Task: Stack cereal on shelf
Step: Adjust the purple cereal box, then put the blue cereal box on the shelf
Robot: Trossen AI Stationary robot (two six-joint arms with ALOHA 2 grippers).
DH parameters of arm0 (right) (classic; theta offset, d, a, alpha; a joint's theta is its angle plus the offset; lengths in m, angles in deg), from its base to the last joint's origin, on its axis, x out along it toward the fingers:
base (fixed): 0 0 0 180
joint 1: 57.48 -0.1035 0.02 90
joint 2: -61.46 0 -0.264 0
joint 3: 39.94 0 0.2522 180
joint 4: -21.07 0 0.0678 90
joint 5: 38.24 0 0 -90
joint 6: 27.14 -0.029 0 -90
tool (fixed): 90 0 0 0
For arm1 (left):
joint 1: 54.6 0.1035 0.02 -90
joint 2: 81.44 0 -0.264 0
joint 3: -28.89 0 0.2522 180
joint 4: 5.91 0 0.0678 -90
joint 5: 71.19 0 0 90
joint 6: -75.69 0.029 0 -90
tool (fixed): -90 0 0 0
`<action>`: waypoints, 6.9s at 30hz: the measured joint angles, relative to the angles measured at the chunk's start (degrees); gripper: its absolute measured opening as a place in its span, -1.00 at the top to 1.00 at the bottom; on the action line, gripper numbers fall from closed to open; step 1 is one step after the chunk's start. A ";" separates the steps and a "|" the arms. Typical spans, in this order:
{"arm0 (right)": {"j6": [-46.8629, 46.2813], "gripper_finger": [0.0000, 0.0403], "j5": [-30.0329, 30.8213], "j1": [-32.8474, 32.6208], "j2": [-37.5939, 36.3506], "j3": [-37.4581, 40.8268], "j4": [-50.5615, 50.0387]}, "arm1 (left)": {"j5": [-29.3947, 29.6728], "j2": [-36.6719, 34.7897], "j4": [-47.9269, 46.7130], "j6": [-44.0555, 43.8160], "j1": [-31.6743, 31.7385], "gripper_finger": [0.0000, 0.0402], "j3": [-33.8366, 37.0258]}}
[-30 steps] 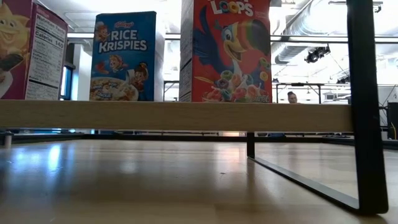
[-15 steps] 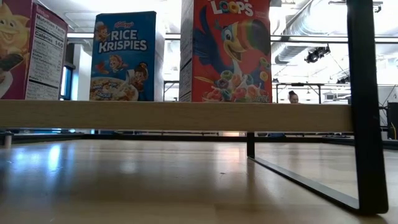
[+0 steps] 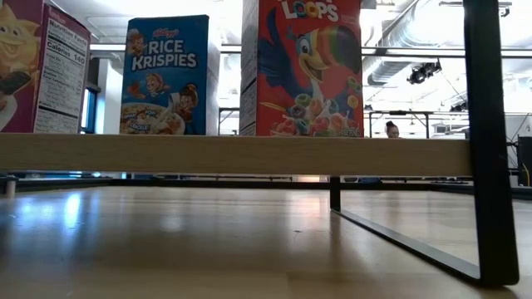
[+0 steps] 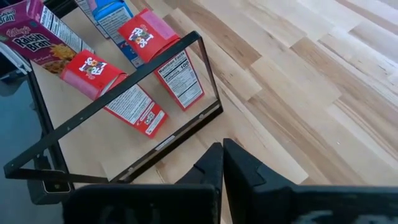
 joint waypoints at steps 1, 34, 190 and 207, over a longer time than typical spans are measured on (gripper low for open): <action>0.00 1.00 -0.02 0.00 0.00 0.00 0.00 | -0.65 0.54 0.00 -0.12 0.44 -0.20 0.00; 3.13 1.00 2.40 0.00 0.04 0.00 -1.09 | -0.44 7.27 0.79 -3.92 3.49 -0.20 0.04; -1.32 0.71 -1.34 16.18 -3.54 0.00 -2.45 | 2.22 -64.81 71.71 71.55 30.09 -0.14 56.99; 4.26 -0.23 -22.45 4.15 -13.68 -0.02 -17.27 | 19.42 -64.93 73.20 67.66 31.40 -0.14 57.61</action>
